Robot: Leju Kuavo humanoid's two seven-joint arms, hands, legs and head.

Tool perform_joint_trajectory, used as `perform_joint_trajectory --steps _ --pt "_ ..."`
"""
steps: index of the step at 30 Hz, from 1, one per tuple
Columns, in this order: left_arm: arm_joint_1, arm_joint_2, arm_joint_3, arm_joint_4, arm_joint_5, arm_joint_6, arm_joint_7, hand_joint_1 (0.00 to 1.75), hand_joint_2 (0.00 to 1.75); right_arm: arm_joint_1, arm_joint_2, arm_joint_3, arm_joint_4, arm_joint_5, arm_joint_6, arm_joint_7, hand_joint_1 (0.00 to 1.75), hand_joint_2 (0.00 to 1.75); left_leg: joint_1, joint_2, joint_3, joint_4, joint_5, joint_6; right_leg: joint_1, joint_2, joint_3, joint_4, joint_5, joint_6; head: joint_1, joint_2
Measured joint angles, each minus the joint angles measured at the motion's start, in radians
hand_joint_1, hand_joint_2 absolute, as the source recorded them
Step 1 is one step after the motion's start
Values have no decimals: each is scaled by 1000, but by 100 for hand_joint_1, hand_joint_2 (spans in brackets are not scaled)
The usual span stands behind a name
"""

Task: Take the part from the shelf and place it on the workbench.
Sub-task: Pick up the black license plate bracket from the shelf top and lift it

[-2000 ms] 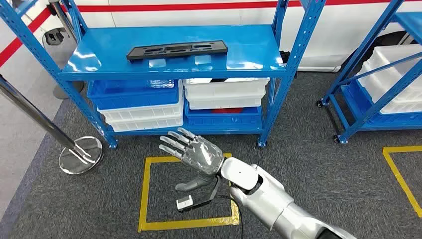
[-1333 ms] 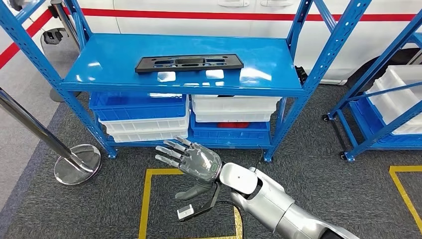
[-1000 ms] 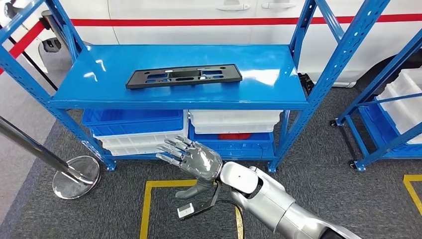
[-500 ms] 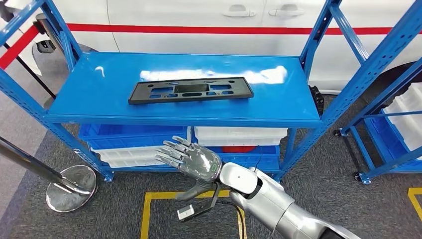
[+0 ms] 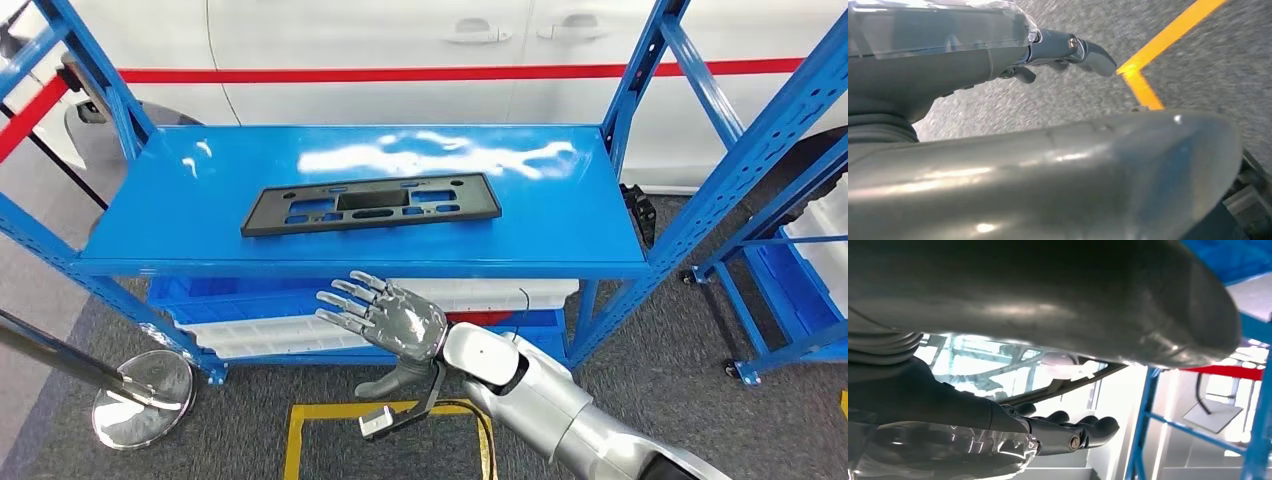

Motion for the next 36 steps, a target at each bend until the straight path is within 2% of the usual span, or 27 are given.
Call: perform_joint_trajectory --steps 2,3,4,5,7,8,9,10,11,13,15,16,18,19,20,21,22,23,24,25,26,29,31,33,34,35,36 --pt "0 0 0 0 -1 -1 -1 0 0 -1 0 0 2 -1 0 0 0 0 4 1 -78 137 -43 -9 1 -2 21 -1 -18 -8 0 0" --pt "1 0 0 0 -1 -1 -1 0 0 1 0 1 4 -1 0 0 0 0 5 1 -122 200 -53 -13 2 -2 33 -1 -28 -9 0 0" --pt "2 0 0 0 -1 -2 -2 0 0 3 0 1 5 -1 1 1 0 0 6 1 -154 233 -45 -15 2 -1 46 -1 -38 -8 0 0" --pt "3 1 0 0 -1 -3 -4 0 0 4 0 2 6 -1 1 1 0 0 6 1 -167 225 -14 -15 2 0 62 -1 -49 -7 0 0" --pt "3 2 0 0 0 -4 -12 0 0 6 0 2 7 -3 2 2 0 0 6 1 -141 104 90 -9 1 3 96 -1 -74 -2 0 0" --pt "4 3 0 0 2 -5 -18 0 0 6 0 2 8 -3 2 3 0 0 3 1 -120 43 130 -3 4 4 108 1 -86 3 0 0" --pt "3 4 0 0 4 -6 -24 0 0 6 0 3 8 -4 3 4 0 0 1 0 -103 -2 151 4 5 6 115 1 -96 8 0 0" --pt "2 4 0 0 6 -6 -29 0 0 7 1 3 10 -5 4 5 0 0 -2 0 -94 -26 151 11 6 7 116 1 -103 13 0 0" --pt "1 4 1 0 7 -7 -32 0 0 7 1 4 10 -6 5 6 0 0 -5 0 -90 -30 138 17 7 7 115 0 -106 19 0 0" --pt "-1 5 1 0 8 -6 -34 0 0 6 2 2 11 -8 7 11 0 0 -1 0 -79 -46 121 30 6 6 121 -6 -115 30 0 0" --pt "-2 5 1 0 8 -4 -35 0 0 -1 3 -2 12 -10 9 24 0 0 4 0 -61 -59 114 41 5 3 104 40 -141 39 0 0" --pt "-2 4 1 0 8 -3 -36 0 0 -4 4 -5 14 -9 10 33 0 0 5 0 -54 -64 110 45 3 1 72 98 -164 43 0 0" --pt "-3 4 1 0 8 -2 -36 0 0 -10 4 -11 27 -2 10 59 0 0 5 0 -45 -65 101 48 1 0 -23 239 -204 49 0 0" --pt "-2 4 1 0 8 -2 -36 0 0 -12 4 -16 37 3 9 71 0 0 5 -1 -41 -65 97 48 0 0 -61 281 -202 51 0 0" --pt "-1 4 1 0 8 -1 -36 0 0 -15 4 -23 50 7 8 83 0 0 5 -2 -35 -63 92 47 -1 0 -81 285 -176 52 0 0" --pt "0 4 1 0 8 -1 -36 0 0 -21 5 -31 64 8 8 90 0 0 5 -3 -28 -62 87 45 -2 -1 -79 246 -130 51 0 0" --pt "0 4 1 0 8 -1 -36 0 0 -28 5 -40 78 8 8 94 0 0 5 -3 -21 -60 81 43 -3 -1 -61 179 -76 49 0 0" --pt "0 4 1 1 8 -1 -37 0 0 -38 5 -49 95 7 8 97 0 0 4 -4 -15 -59 76 39 -1 -1 -39 112 -35 46 0 0" --pt "-1 3 1 1 8 -1 -38 0 0 -48 7 -58 113 4 9 98 0 0 2 -4 -12 -57 72 35 1 -1 -21 59 -11 41 0 0" --pt "-1 3 1 1 8 -1 -38 0 0 -58 9 -67 132 1 9 98 0 0 1 -4 -11 -57 70 30 4 -1 -11 29 -2 36 0 0" --pt "-1 3 1 1 8 -1 -39 0 0 -67 11 -75 152 -3 8 99 0 0 0 -4 -11 -58 70 24 7 0 -9 20 -6 31 0 0" --pt "-3 4 1 1 9 0 -38 0 0 -90 22 -105 216 -16 -3 117 0 0 1 -2 -15 -50 62 9 2 0 -5 8 -1 13 0 0" --pt "-3 4 1 1 9 0 -37 0 0 -108 33 -127 265 -18 -16 135 0 0 4 -1 -49 27 16 1 -2 -2 0 3 2 3 0 0" --pt "-2 4 3 1 12 0 -35 0 0 -128 45 -146 325 -19 -26 145 0 0 6 0 -116 165 -44 -6 0 -4 1 3 0 -1 0 0" --pt "-2 4 5 1 14 0 -34 0 0 -137 50 -155 355 -20 -29 147 0 0 7 0 -142 214 -56 -8 0 -5 1 4 -1 -2 0 0" --pt "-1 4 8 1 17 0 -34 0 0 -144 55 -164 384 -24 -29 145 0 0 7 0 -152 228 -48 -10 0 -5 3 4 -2 -1 0 0" --pt "-1 4 10 1 20 0 -34 0 0 -151 60 -174 410 -30 -29 141 0 0 7 0 -142 200 -21 -9 0 -5 5 5 -4 0 0 0"
